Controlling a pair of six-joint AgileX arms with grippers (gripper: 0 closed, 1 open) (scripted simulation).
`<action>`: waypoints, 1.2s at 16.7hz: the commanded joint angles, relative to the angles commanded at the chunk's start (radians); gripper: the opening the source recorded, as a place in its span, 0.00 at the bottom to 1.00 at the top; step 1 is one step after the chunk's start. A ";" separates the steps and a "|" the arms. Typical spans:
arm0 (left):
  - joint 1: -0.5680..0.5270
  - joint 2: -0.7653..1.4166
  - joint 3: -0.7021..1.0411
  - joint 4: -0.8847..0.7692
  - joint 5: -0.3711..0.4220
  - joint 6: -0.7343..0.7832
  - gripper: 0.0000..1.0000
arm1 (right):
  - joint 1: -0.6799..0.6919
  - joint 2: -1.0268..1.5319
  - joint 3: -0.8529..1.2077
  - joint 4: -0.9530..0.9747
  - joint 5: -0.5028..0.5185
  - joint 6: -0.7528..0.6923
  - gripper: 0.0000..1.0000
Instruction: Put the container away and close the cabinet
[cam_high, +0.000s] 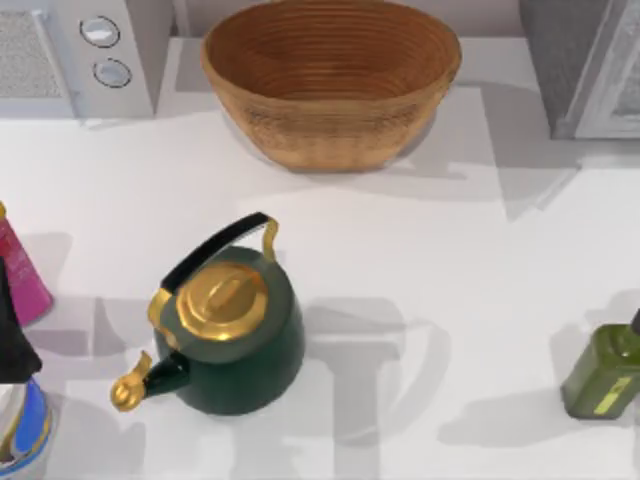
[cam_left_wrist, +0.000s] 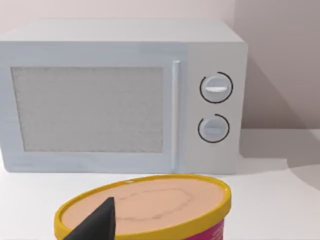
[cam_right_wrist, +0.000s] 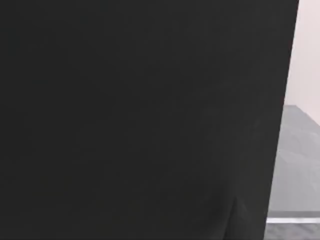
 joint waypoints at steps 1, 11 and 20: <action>0.000 0.000 0.000 0.000 0.000 0.000 1.00 | 0.078 -0.003 -0.002 -0.002 0.080 -0.001 1.00; 0.000 0.000 0.000 0.000 0.000 0.000 1.00 | 0.659 -0.036 -0.060 -0.029 0.713 -0.003 1.00; 0.000 0.000 0.000 0.000 0.000 0.000 1.00 | 0.680 -0.044 -0.053 -0.034 0.772 -0.011 1.00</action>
